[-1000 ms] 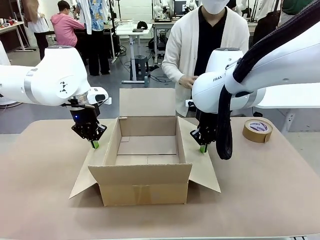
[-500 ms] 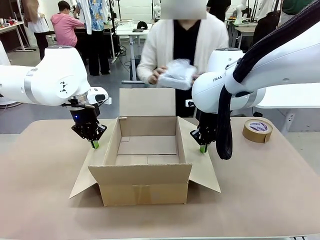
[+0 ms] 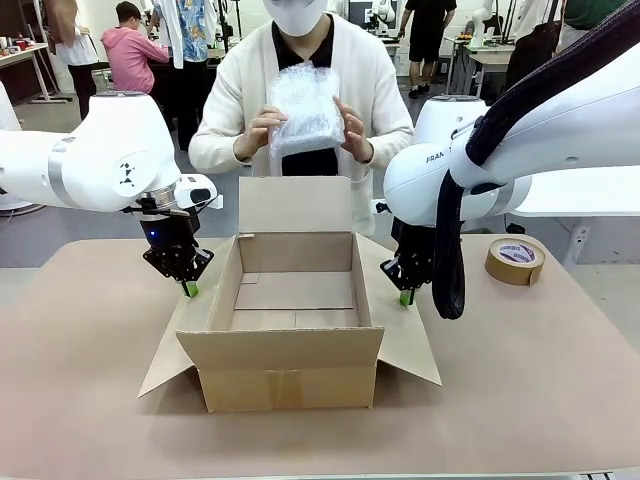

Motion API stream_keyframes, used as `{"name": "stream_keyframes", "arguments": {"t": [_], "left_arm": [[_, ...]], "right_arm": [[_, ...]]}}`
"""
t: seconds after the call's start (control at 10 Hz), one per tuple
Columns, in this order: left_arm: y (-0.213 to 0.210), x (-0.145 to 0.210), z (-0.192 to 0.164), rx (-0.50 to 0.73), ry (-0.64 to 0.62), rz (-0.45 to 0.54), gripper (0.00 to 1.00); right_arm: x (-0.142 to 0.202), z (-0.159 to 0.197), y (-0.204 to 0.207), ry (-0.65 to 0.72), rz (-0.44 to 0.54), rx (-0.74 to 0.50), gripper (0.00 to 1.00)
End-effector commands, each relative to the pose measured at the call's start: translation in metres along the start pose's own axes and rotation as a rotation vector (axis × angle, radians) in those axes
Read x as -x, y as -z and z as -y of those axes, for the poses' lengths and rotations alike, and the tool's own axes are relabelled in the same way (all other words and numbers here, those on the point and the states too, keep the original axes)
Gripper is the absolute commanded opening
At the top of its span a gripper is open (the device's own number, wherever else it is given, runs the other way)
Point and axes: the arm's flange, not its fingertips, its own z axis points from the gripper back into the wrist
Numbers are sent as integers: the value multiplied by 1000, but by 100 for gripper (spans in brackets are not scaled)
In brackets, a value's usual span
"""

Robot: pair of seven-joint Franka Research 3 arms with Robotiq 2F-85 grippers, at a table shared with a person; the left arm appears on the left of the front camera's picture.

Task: Wrap the clocks to prevent damage.
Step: Once the human has placed the objects inside and stepped back, release both hands from the side flaps of the Package Box.

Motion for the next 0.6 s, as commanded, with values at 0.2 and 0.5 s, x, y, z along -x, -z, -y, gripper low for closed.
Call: {"name": "stream_keyframes", "arguments": {"t": [0.2, 0.5], "left_arm": [[1, 0, 0, -8, 4, 1, 1], [1, 0, 0, -8, 4, 1, 1]], "right_arm": [[1, 0, 1, 4, -2, 0, 1], [1, 0, 1, 4, -2, 0, 1]]}}
